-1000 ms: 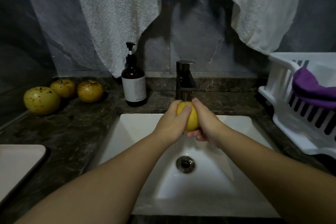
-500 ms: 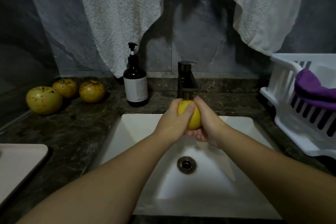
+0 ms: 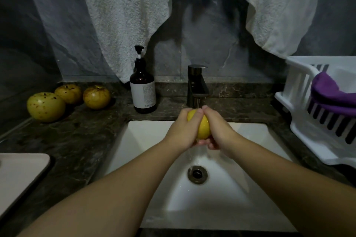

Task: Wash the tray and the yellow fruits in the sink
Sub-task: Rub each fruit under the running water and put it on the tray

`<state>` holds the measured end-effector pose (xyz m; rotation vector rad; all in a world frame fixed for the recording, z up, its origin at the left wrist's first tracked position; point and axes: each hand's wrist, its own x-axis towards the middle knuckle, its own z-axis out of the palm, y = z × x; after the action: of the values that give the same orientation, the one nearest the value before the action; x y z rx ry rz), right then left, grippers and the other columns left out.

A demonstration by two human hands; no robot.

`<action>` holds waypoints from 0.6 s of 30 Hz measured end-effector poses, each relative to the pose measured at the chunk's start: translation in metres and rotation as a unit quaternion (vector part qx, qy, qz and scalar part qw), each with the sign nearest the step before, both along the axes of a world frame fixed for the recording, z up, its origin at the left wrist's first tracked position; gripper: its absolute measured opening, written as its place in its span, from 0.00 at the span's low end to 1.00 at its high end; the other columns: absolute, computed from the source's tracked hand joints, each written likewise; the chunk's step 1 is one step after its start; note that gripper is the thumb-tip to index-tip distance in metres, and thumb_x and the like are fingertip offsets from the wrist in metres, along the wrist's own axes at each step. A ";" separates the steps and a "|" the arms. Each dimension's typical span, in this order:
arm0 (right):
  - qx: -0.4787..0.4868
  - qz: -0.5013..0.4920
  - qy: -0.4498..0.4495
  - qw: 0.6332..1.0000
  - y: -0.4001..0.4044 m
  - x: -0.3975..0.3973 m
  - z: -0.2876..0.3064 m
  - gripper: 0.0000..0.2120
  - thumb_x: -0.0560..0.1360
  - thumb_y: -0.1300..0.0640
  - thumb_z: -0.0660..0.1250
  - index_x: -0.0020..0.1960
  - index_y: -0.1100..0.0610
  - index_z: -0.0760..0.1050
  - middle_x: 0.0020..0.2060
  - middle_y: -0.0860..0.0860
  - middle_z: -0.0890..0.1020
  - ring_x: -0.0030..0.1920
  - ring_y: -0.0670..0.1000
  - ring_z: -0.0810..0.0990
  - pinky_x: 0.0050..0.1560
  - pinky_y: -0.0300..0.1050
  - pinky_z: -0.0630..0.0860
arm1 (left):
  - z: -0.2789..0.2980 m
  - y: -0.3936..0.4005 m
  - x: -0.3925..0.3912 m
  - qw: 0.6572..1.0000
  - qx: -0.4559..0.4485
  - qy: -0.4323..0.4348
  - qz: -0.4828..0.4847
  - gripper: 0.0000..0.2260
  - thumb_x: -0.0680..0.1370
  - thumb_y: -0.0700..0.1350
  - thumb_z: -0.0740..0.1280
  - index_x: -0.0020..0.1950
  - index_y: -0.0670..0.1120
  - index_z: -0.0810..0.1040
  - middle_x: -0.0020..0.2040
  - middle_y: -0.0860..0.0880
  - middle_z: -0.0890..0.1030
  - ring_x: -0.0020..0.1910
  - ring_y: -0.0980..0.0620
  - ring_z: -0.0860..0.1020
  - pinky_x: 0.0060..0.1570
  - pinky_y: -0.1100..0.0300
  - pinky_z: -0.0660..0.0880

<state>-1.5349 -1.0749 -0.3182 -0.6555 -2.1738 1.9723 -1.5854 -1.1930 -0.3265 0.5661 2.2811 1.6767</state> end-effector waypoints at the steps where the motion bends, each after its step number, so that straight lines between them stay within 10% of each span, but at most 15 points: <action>1: -0.024 -0.004 -0.019 1.000 0.000 0.001 0.000 0.23 0.77 0.28 0.56 0.59 0.44 0.72 0.38 0.56 0.82 0.25 0.50 0.81 0.24 0.37 0.69 | -0.002 0.000 0.000 1.000 -0.011 0.027 0.005 0.26 0.75 0.72 0.59 0.68 0.61 0.70 0.56 0.49 0.81 0.49 0.46 0.84 0.49 0.48 0.83; 4: 0.046 0.000 0.019 0.999 -0.001 0.001 0.000 0.21 0.79 0.31 0.58 0.61 0.45 0.72 0.44 0.56 0.82 0.26 0.50 0.81 0.22 0.37 0.70 | 0.004 -0.002 0.003 0.998 0.027 -0.059 -0.013 0.30 0.72 0.75 0.59 0.66 0.57 0.72 0.54 0.46 0.82 0.42 0.46 0.85 0.34 0.55 0.80; 9: 0.009 0.004 -0.009 1.000 -0.006 -0.001 0.001 0.23 0.78 0.28 0.54 0.61 0.43 0.71 0.47 0.61 0.84 0.31 0.55 0.83 0.25 0.38 0.69 | 0.003 -0.004 0.000 1.000 0.022 0.008 0.020 0.27 0.70 0.73 0.60 0.62 0.59 0.74 0.54 0.51 0.81 0.50 0.48 0.83 0.43 0.50 0.84; 13: 0.122 0.001 0.042 0.992 -0.003 -0.002 0.001 0.21 0.80 0.31 0.55 0.63 0.44 0.70 0.52 0.56 0.81 0.40 0.54 0.84 0.23 0.38 0.71 | 0.007 -0.005 0.003 0.989 0.077 -0.124 -0.003 0.24 0.75 0.72 0.62 0.63 0.58 0.73 0.55 0.43 0.83 0.45 0.43 0.86 0.34 0.54 0.82; 18: 0.042 -0.012 -0.003 0.999 -0.004 -0.003 0.000 0.23 0.79 0.29 0.52 0.62 0.44 0.70 0.40 0.56 0.81 0.23 0.50 0.78 0.23 0.37 0.68 | 0.001 -0.005 0.002 0.999 0.040 -0.018 0.017 0.20 0.79 0.68 0.62 0.66 0.61 0.72 0.56 0.48 0.80 0.49 0.46 0.84 0.41 0.50 0.83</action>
<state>-1.5379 -1.0791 -0.3182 -0.6721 -2.2279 1.8588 -1.5831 -1.1975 -0.3250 0.5128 2.2186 1.7873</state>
